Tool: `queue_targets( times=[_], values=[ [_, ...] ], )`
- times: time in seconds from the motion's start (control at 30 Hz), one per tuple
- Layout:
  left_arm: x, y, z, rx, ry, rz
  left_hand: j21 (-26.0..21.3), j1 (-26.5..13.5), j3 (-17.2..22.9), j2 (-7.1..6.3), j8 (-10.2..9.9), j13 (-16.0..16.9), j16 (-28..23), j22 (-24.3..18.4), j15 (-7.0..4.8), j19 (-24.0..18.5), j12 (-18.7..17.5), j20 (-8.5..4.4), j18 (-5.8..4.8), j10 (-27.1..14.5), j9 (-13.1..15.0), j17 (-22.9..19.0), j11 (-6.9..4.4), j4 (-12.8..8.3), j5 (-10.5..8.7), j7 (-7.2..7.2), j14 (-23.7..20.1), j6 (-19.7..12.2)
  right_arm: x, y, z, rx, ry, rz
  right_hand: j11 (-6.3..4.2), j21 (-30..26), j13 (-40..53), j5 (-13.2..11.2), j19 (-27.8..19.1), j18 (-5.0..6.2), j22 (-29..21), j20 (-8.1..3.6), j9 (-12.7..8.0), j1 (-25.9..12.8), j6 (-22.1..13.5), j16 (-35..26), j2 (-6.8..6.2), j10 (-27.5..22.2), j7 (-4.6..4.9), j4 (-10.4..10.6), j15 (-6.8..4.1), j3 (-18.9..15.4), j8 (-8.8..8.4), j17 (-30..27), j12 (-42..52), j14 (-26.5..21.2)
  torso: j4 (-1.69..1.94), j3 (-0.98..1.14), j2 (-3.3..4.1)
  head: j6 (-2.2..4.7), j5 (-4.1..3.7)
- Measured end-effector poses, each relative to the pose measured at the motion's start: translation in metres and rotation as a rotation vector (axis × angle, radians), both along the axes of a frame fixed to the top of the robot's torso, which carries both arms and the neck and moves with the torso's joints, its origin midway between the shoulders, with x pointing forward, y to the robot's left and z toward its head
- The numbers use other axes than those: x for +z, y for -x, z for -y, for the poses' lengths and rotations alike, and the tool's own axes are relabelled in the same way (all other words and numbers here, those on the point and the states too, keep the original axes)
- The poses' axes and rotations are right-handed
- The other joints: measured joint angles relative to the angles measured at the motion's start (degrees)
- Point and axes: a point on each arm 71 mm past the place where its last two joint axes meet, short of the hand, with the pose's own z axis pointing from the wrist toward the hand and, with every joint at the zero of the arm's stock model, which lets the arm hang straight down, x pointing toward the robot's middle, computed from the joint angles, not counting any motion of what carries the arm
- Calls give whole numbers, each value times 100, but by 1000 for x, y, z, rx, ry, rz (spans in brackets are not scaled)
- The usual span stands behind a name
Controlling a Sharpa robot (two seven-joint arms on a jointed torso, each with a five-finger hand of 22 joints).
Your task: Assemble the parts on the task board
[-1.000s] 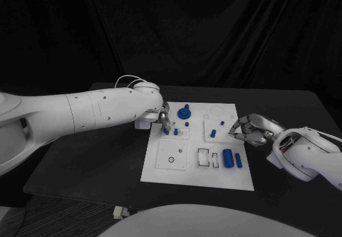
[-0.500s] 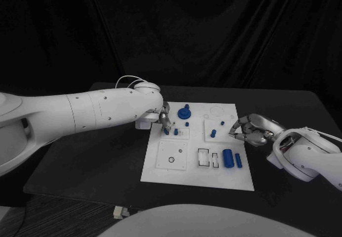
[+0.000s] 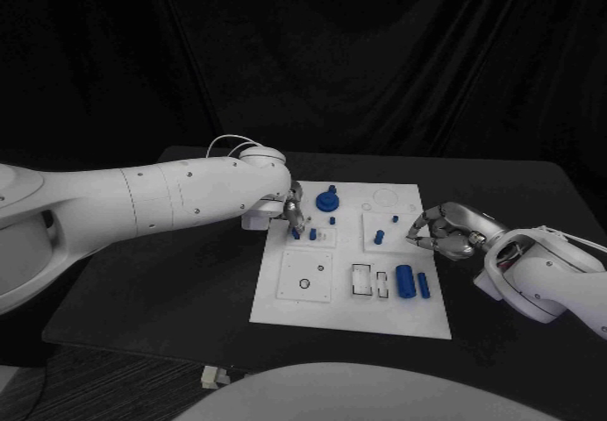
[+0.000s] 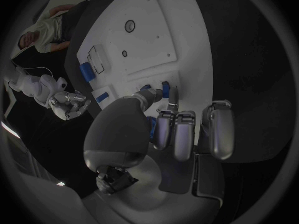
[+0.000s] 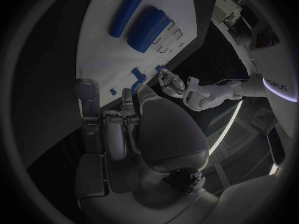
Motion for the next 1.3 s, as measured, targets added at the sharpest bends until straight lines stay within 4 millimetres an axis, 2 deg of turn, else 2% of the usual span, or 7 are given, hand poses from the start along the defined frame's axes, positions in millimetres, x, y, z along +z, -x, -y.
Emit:
queue_targets(
  times=[0.67, 0.9, 0.93, 1.07, 1.1, 1.2, 1.3],
  values=[
    [-1, 0, 0, 1, -1, -1, 0, 9, -11, 8, 0, 0, 0, 0, 0, 0, 0, 0, 0, 0, 15, 5, 0, -11, -45, 2, 0, 2, 0, 0, 0, -1, 1, 0, 0, -22, 4, 24, 0, 0, -1, 0, -4, 0, 0, -21, 0, 0, 0, -10, 0, 10, 0, 0, 0, 0, 0, 0, -1, 0, -7],
    [-1, -1, -1, 1, -2, -3, -44, 12, -35, 11, -133, 0, 0, 0, 0, 0, -44, 0, 0, 0, -117, 5, 0, -78, -466, 12, 0, 12, 0, 0, 0, -1, 1, -1, 0, -35, 1, 24, 0, 0, -1, 0, -5, 0, 0, -20, 0, 0, 0, -16, 0, 16, 0, 0, 0, 0, 0, 0, -1, 0, -4],
    [-1, -1, -1, 1, -2, -3, -44, 12, -58, 11, -169, 0, 0, 0, 0, 0, -44, 0, 1, -12, -142, 5, -12, -102, -650, 8, 0, 33, 0, 0, 0, -1, 1, -1, 0, -35, 0, 24, 0, 0, -1, 0, -5, 0, 0, -20, 0, 0, 0, -16, 0, 16, 0, 0, 0, 0, 0, 0, -1, 0, -4],
    [-1, -1, -1, 0, -4, -4, -77, -49, -57, 76, -264, 0, 0, 0, -24, 0, -44, 0, 0, -12, -229, 4, -55, -134, -1152, 2, 20, 43, 0, 0, 0, -1, 1, -1, 0, -35, 0, 24, 0, 0, -1, 0, -5, 0, 0, -20, 0, 0, 0, -16, 0, 16, 0, 0, 0, 0, 1, 0, -1, 0, -4],
    [-1, -1, -1, 0, -5, -5, -77, -89, -58, 80, -281, 0, 0, 0, -34, 0, -44, 0, 0, -8, -246, 4, -73, -133, -1222, -7, 10, 52, 0, 0, 0, -1, 1, -1, 0, -35, 0, 24, 0, 0, 0, 0, -4, 0, 0, -20, 0, 0, 0, -16, 0, 16, 0, 0, 0, 0, 0, 0, -1, 0, -4],
    [-1, -2, -3, 3, -9, -3, -77, -277, -213, 58, -345, 0, 0, 0, -43, 0, -51, 0, 0, 1, -296, 4, -82, 9, -1355, -235, 1, 337, 0, 0, 0, -1, 1, -1, 0, -35, 0, 24, 0, 0, 3, 0, -4, 0, 0, -20, 0, 0, 0, -16, 0, 16, 0, 0, 0, 0, 0, 0, -1, 0, -4],
    [-3, -1, -4, 3, -14, -5, -111, -393, -323, 44, -377, 0, 0, 0, -43, 0, -67, 0, 0, 2, -375, 4, -83, 165, -1377, -340, 1, 460, 0, 0, 0, -1, 1, -1, 0, -35, 0, 24, 0, 0, 3, 0, -4, 0, 0, -20, 0, 0, 0, -16, 0, 16, 0, 0, 0, 0, 0, 0, 0, 0, -3]
  ],
)
